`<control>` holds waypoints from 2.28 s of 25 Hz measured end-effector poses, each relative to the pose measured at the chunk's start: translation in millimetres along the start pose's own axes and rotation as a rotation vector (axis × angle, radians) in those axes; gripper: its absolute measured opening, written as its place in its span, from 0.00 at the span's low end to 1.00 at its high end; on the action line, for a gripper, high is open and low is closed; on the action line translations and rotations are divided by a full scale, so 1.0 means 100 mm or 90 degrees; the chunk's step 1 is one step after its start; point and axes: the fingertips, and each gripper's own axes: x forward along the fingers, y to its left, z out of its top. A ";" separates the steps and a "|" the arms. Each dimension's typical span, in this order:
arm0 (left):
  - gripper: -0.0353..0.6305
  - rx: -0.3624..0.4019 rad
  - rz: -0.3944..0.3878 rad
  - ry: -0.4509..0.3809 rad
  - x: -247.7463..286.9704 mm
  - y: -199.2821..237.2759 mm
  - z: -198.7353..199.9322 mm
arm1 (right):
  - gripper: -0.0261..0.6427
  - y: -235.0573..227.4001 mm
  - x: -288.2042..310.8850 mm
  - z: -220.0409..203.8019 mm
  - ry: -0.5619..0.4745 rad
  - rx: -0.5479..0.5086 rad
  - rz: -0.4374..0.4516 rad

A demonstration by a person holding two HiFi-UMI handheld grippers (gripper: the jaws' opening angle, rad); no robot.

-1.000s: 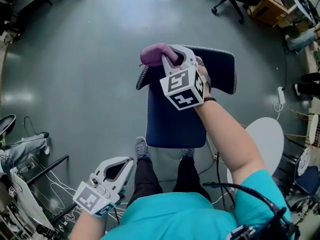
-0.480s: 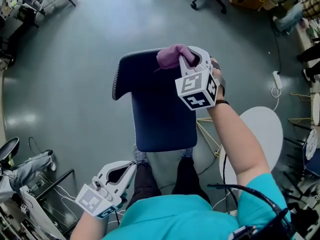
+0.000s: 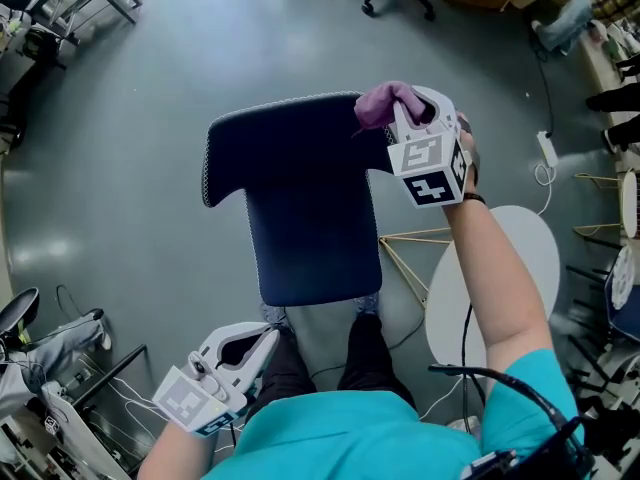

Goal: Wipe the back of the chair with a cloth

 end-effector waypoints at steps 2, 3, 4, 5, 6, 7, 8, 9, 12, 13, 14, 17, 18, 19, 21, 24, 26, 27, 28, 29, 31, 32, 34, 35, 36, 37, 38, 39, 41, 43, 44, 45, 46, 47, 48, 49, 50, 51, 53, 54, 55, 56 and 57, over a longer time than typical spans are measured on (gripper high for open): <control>0.06 -0.005 0.005 -0.005 -0.05 0.03 -0.03 | 0.17 0.23 -0.14 0.24 -0.039 -0.002 0.031; 0.06 -0.008 0.009 -0.009 -0.09 0.06 -0.03 | 0.17 0.42 -0.22 0.39 -0.062 -0.006 0.057; 0.06 -0.011 0.014 -0.014 -0.15 0.10 -0.02 | 0.17 0.66 -0.29 0.55 -0.086 -0.012 0.090; 0.06 -0.016 0.020 -0.021 -0.22 0.14 -0.02 | 0.17 0.94 -0.34 0.71 -0.108 -0.020 0.128; 0.06 -0.022 0.028 -0.028 -0.30 0.19 -0.01 | 0.17 1.23 -0.38 0.87 -0.126 -0.029 0.167; 0.06 -0.027 0.037 -0.035 -0.40 0.24 -0.02 | 0.17 1.53 -0.40 1.02 -0.140 -0.040 0.203; 0.06 -0.031 0.047 -0.041 -0.50 0.30 -0.03 | 0.17 1.80 -0.39 1.16 -0.149 -0.050 0.234; 0.06 -0.034 0.058 -0.047 -0.61 0.35 -0.05 | 0.17 2.05 -0.36 1.28 -0.155 -0.057 0.258; 0.06 -0.045 0.085 -0.059 -0.99 0.52 -0.13 | 0.17 2.64 -0.22 1.57 -0.153 -0.062 0.293; 0.06 -0.050 0.093 -0.063 -1.11 0.58 -0.16 | 0.17 2.78 -0.16 1.63 -0.149 -0.062 0.297; 0.06 -0.056 0.101 -0.067 -1.22 0.64 -0.19 | 0.17 2.91 -0.09 1.68 -0.144 -0.064 0.298; 0.06 -0.077 0.125 -0.078 -1.44 0.77 -0.28 | 0.17 3.19 0.12 1.75 -0.126 -0.086 0.292; 0.06 -0.082 0.128 -0.080 -1.50 0.81 -0.31 | 0.17 3.25 0.19 1.75 -0.119 -0.096 0.282; 0.06 -0.085 0.129 -0.081 -1.55 0.84 -0.33 | 0.17 3.30 0.25 1.74 -0.113 -0.104 0.270; 0.06 -0.090 0.129 -0.082 -1.63 0.90 -0.37 | 0.17 3.34 0.33 1.73 -0.107 -0.123 0.242; 0.06 -0.098 0.128 -0.081 -1.67 0.95 -0.40 | 0.17 3.36 0.38 1.73 -0.111 -0.167 0.206; 0.06 -0.098 0.125 -0.073 -1.63 0.96 -0.40 | 0.17 3.35 0.38 1.71 -0.117 -0.194 0.190; 0.06 -0.096 0.121 -0.069 -1.59 0.96 -0.39 | 0.17 3.33 0.37 1.68 -0.117 -0.203 0.184; 0.06 -0.094 0.116 -0.066 -1.54 0.94 -0.38 | 0.17 3.29 0.37 1.63 -0.116 -0.208 0.177; 0.06 -0.091 0.111 -0.063 -1.49 0.92 -0.37 | 0.17 3.23 0.37 1.57 -0.113 -0.211 0.171; 0.06 -0.086 0.100 -0.055 -1.36 0.88 -0.35 | 0.17 3.08 0.39 1.40 -0.100 -0.209 0.161; 0.06 -0.084 0.094 -0.049 -1.29 0.85 -0.35 | 0.17 2.99 0.40 1.31 -0.092 -0.208 0.155; 0.06 -0.078 0.081 -0.037 -1.15 0.80 -0.33 | 0.17 2.78 0.41 1.11 -0.077 -0.207 0.140; 0.06 -0.075 0.073 -0.031 -1.08 0.77 -0.32 | 0.17 2.66 0.40 1.01 -0.069 -0.207 0.132; 0.06 -0.072 0.066 -0.025 -0.99 0.74 -0.30 | 0.17 2.54 0.40 0.91 -0.062 -0.205 0.124; 0.06 -0.069 0.057 -0.019 -0.89 0.70 -0.29 | 0.17 2.40 0.39 0.80 -0.055 -0.203 0.115; 0.06 -0.067 0.048 -0.012 -0.78 0.65 -0.27 | 0.17 2.26 0.37 0.69 -0.048 -0.199 0.106; 0.06 -0.064 0.039 -0.005 -0.67 0.60 -0.26 | 0.17 2.12 0.36 0.58 -0.041 -0.193 0.096; 0.06 -0.057 0.022 0.007 -0.44 0.49 -0.24 | 0.17 1.80 0.33 0.35 -0.027 -0.178 0.075; 0.06 -0.051 0.007 0.017 -0.22 0.39 -0.22 | 0.17 1.46 0.30 0.12 -0.011 -0.159 0.054; 0.06 -0.049 -0.001 0.021 -0.12 0.34 -0.21 | 0.17 1.30 0.27 0.01 -0.004 -0.149 0.044; 0.06 -0.047 -0.009 0.026 -0.02 0.28 -0.20 | 0.17 1.15 0.24 -0.10 0.001 -0.142 0.035; 0.06 -0.044 -0.016 0.030 0.07 0.23 -0.20 | 0.17 1.02 0.21 -0.19 0.005 -0.137 0.029; 0.06 -0.042 -0.024 0.034 0.15 0.18 -0.19 | 0.17 0.93 0.17 -0.26 0.007 -0.136 0.024; 0.06 -0.039 -0.030 0.038 0.22 0.13 -0.19 | 0.17 0.85 0.13 -0.32 0.008 -0.136 0.020; 0.06 -0.036 -0.036 0.041 0.28 0.08 -0.19 | 0.17 0.79 0.10 -0.37 0.010 -0.137 0.015; 0.06 -0.034 -0.040 0.043 0.34 0.03 -0.18 | 0.17 0.72 0.07 -0.43 0.013 -0.135 0.011; 0.06 -0.031 -0.044 0.043 0.38 -0.01 -0.17 | 0.17 0.65 0.05 -0.48 0.017 -0.131 0.007; 0.06 -0.029 -0.048 0.041 0.44 -0.08 -0.16 | 0.17 0.55 0.01 -0.55 0.022 -0.124 0.005; 0.06 -0.030 -0.046 0.039 0.45 -0.09 -0.17 | 0.17 0.54 -0.01 -0.54 0.019 -0.124 0.007; 0.06 -0.032 -0.042 0.037 0.45 -0.09 -0.18 | 0.17 0.56 -0.03 -0.50 0.011 -0.126 0.013; 0.06 -0.036 -0.035 0.034 0.42 -0.07 -0.19 | 0.17 0.62 -0.06 -0.43 -0.002 -0.125 0.024; 0.06 -0.039 -0.026 0.030 0.38 -0.04 -0.21 | 0.17 0.73 -0.09 -0.33 -0.018 -0.123 0.040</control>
